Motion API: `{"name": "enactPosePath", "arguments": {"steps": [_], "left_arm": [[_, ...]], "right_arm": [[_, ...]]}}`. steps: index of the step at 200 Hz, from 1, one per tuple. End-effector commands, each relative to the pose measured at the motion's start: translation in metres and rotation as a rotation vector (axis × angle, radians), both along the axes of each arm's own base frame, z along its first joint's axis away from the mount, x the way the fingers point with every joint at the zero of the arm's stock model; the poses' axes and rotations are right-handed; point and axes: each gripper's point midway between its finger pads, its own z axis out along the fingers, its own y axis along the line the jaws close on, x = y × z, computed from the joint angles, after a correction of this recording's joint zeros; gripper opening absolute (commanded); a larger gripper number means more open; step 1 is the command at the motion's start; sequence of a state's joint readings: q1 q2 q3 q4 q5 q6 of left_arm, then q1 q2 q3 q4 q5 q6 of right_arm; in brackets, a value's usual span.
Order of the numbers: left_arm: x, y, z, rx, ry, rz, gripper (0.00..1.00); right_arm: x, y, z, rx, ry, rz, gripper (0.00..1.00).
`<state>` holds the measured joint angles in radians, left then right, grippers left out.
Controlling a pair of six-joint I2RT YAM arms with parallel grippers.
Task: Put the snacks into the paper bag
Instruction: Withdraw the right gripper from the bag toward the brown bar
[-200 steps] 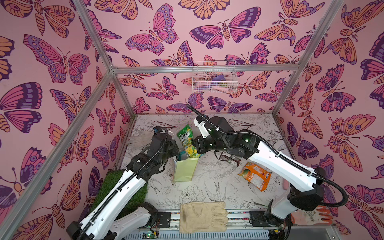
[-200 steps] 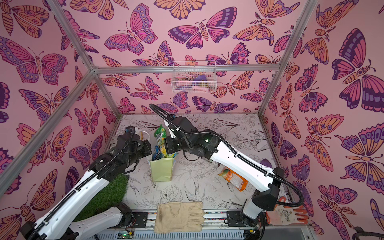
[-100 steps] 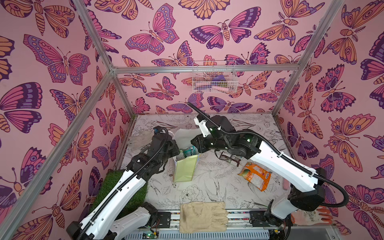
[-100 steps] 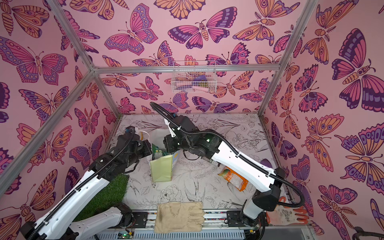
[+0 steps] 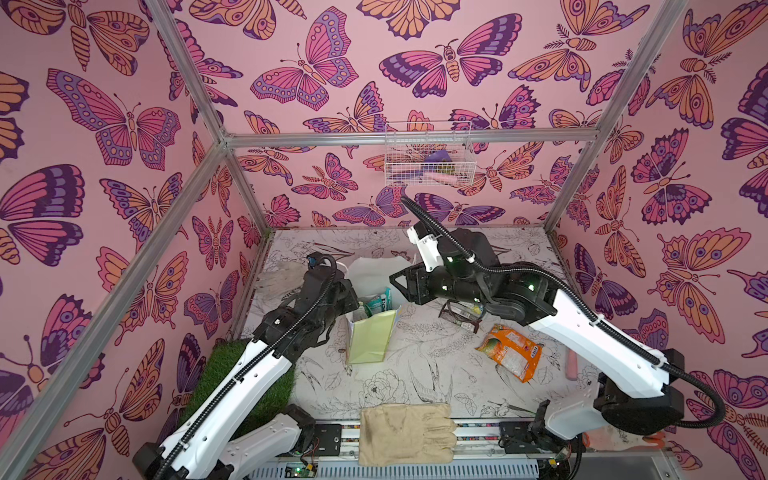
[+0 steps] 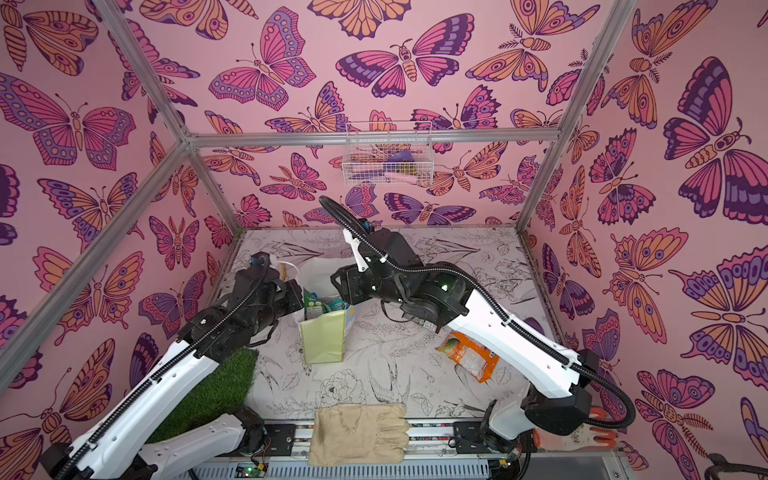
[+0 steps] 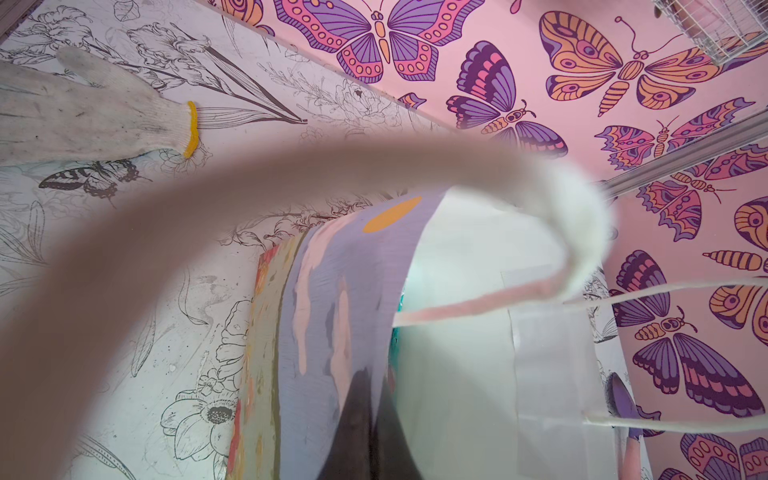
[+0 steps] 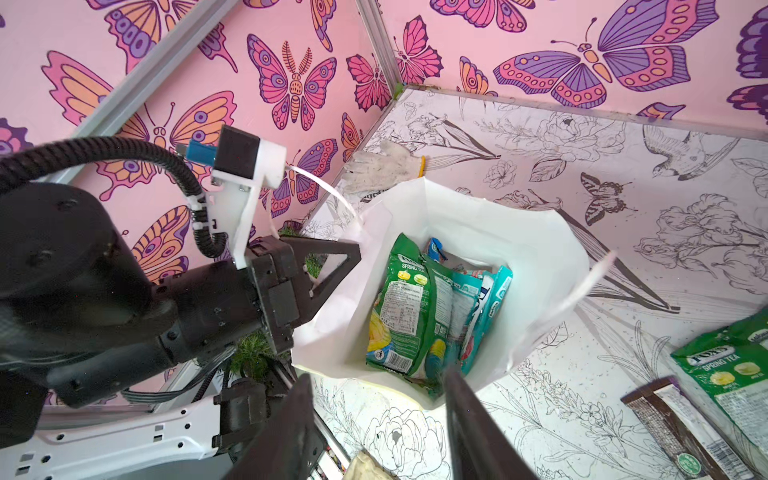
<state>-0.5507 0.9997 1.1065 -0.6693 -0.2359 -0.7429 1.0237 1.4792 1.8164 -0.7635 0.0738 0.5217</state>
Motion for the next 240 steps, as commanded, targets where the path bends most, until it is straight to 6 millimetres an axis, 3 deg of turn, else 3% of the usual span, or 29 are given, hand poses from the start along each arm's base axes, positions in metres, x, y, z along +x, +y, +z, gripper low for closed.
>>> {"name": "enactPosePath", "arguments": {"steps": [1, 65, 156, 240], "left_arm": [[0.003, 0.0, 0.012, -0.019, -0.05, 0.015, 0.0], [0.003, 0.002, 0.014, -0.016, -0.057, 0.016, 0.0], [0.004, 0.002, 0.01, -0.009, -0.048, 0.017, 0.0], [0.002, 0.004, 0.008, -0.011, -0.047, 0.022, 0.0]], "right_arm": [[-0.002, -0.012, 0.001, -0.028, -0.033, -0.023, 0.61], [0.006, -0.06, -0.01, -0.029, -0.02, -0.148, 0.76], [0.016, -0.116, -0.034, -0.009, 0.04, -0.306, 0.85], [0.019, -0.149, -0.049, -0.024, 0.069, -0.413, 0.94]]}}
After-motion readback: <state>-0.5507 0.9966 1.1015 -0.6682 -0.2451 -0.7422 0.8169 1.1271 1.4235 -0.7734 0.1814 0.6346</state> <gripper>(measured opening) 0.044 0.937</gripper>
